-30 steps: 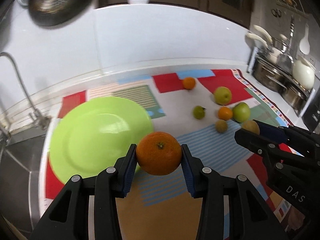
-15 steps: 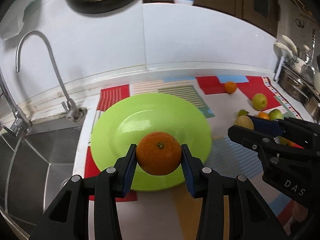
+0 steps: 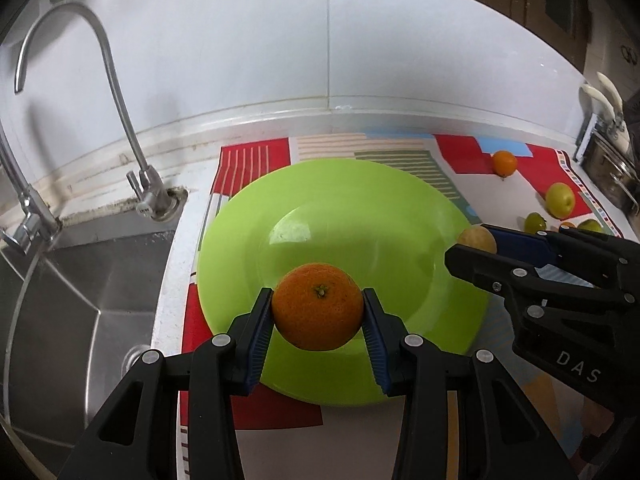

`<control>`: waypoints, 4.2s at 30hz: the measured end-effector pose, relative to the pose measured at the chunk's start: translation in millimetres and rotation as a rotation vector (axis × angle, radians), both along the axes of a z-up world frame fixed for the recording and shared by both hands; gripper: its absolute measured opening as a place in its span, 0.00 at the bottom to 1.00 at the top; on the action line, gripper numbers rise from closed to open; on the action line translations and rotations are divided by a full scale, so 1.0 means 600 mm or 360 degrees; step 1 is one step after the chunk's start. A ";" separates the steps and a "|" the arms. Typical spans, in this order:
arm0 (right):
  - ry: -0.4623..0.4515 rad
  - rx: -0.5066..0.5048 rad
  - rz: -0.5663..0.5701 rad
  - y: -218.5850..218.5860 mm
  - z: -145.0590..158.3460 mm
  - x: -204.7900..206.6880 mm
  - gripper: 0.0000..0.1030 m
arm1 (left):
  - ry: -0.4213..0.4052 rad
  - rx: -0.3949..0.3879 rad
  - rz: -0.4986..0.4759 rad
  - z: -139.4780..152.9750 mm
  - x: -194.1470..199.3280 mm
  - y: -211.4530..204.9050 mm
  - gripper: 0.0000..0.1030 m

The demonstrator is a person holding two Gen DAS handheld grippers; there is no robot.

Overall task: Organize fruits
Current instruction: 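Set the orange on the green plate with the left gripper while the right places its fruit, then grasp a small brown fruit with the left gripper while the right gripper grasps an orange, then carry the brown fruit onto the green plate with the left gripper while the right sets its orange there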

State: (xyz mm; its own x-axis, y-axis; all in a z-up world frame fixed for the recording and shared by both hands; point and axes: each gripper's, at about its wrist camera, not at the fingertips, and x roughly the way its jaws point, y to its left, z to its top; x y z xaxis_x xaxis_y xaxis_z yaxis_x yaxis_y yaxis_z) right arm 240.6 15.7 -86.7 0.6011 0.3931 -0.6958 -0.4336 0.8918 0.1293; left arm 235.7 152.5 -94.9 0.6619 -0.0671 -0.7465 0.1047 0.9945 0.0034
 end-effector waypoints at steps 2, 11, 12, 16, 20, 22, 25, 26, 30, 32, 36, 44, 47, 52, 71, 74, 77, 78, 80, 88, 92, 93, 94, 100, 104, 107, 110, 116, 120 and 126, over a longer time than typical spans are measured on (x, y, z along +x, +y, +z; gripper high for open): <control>-0.0004 0.0018 -0.0016 -0.004 0.000 0.002 0.31 | -0.0013 0.0002 0.0016 0.003 0.000 0.001 0.47; -0.0095 0.0022 -0.0151 -0.034 0.032 -0.034 0.43 | -0.0140 0.0017 0.0053 0.041 -0.037 -0.002 0.60; -0.0100 0.0020 -0.0167 -0.038 0.035 -0.039 0.43 | -0.0154 0.0018 0.0050 0.045 -0.044 -0.004 0.60; -0.0137 0.0038 -0.0298 -0.064 0.051 -0.070 0.58 | -0.0204 0.0007 0.0027 0.063 -0.067 -0.012 0.64; -0.0209 0.0050 -0.0445 -0.092 0.068 -0.106 0.65 | -0.0260 0.0005 -0.0017 0.078 -0.091 -0.027 0.66; -0.0262 0.0056 -0.0518 -0.106 0.076 -0.126 0.72 | -0.0283 0.0005 -0.0051 0.085 -0.105 -0.035 0.67; -0.0341 0.0013 -0.0619 -0.120 0.089 -0.156 0.75 | -0.0311 -0.0005 -0.0102 0.091 -0.121 -0.046 0.68; -0.0355 -0.0007 -0.0637 -0.123 0.093 -0.165 0.75 | -0.0319 -0.0004 -0.0118 0.093 -0.125 -0.050 0.68; -0.0369 -0.0032 -0.0707 -0.135 0.105 -0.197 0.75 | -0.0341 -0.0018 -0.0179 0.099 -0.139 -0.063 0.68; -0.0371 -0.0051 -0.0735 -0.141 0.107 -0.208 0.75 | -0.0347 -0.0023 -0.0201 0.102 -0.145 -0.069 0.68; -0.0335 -0.0060 -0.0779 -0.156 0.107 -0.222 0.75 | -0.0368 -0.0016 -0.0213 0.109 -0.156 -0.086 0.68; -0.0338 -0.0024 -0.0764 -0.208 0.113 -0.245 0.75 | -0.0397 -0.0019 -0.0249 0.117 -0.178 -0.145 0.68; -0.0325 0.0000 -0.0757 -0.235 0.114 -0.248 0.75 | -0.0408 -0.0029 -0.0260 0.119 -0.182 -0.171 0.68; -0.0314 -0.0017 -0.0767 -0.278 0.111 -0.249 0.75 | -0.0418 -0.0037 -0.0290 0.121 -0.184 -0.217 0.68; -0.0225 0.0049 -0.0915 -0.388 0.074 -0.230 0.75 | -0.0363 0.0000 -0.0447 0.092 -0.135 -0.323 0.68; -0.0182 0.0006 -0.0935 -0.394 0.060 -0.216 0.75 | -0.0342 0.0020 -0.0491 0.079 -0.121 -0.333 0.68; -0.0125 -0.0013 -0.0935 -0.398 0.042 -0.203 0.75 | -0.0302 0.0033 -0.0527 0.063 -0.104 -0.342 0.68; -0.0107 -0.0023 -0.0934 -0.398 0.036 -0.198 0.75 | -0.0290 0.0038 -0.0539 0.057 -0.099 -0.345 0.68; -0.0080 -0.0041 -0.0938 -0.400 0.026 -0.191 0.74 | -0.0262 0.0051 -0.0559 0.045 -0.088 -0.351 0.68; 0.0039 -0.0068 -0.0955 -0.410 -0.017 -0.168 0.70 | -0.0159 0.0083 -0.0623 0.003 -0.054 -0.374 0.67; 0.0084 -0.0075 -0.0960 -0.414 -0.032 -0.160 0.64 | -0.0114 0.0091 -0.0651 -0.012 -0.040 -0.385 0.63; 0.0094 -0.0073 -0.0960 -0.415 -0.035 -0.158 0.61 | -0.0106 0.0093 -0.0658 -0.016 -0.037 -0.388 0.63; 0.0105 -0.0070 -0.0957 -0.416 -0.038 -0.156 0.60 | -0.0099 0.0095 -0.0668 -0.019 -0.033 -0.392 0.62; 0.0144 -0.0039 -0.0943 -0.423 -0.051 -0.144 0.53 | -0.0069 0.0108 -0.0705 -0.032 -0.017 -0.413 0.56; 0.0143 -0.0013 -0.0929 -0.427 -0.053 -0.137 0.49 | -0.0051 0.0117 -0.0717 -0.038 -0.007 -0.424 0.51; 0.0136 -0.0002 -0.0918 -0.429 -0.053 -0.131 0.46 | -0.0043 0.0120 -0.0719 -0.041 0.001 -0.432 0.46; 0.0138 0.0019 -0.0910 -0.432 -0.053 -0.125 0.43 | -0.0023 0.0121 -0.0723 -0.047 0.009 -0.439 0.39; 0.0141 0.0040 -0.0882 -0.434 -0.055 -0.121 0.35 | 0.0018 0.0131 -0.0740 -0.056 0.013 -0.447 0.28; 0.0140 0.0041 -0.0882 -0.435 -0.055 -0.122 0.35 | 0.0022 0.0123 -0.0736 -0.055 0.011 -0.444 0.27; 0.0102 0.0053 -0.0882 -0.437 -0.043 -0.130 0.35 | 0.0008 0.0090 -0.0738 -0.040 -0.002 -0.436 0.27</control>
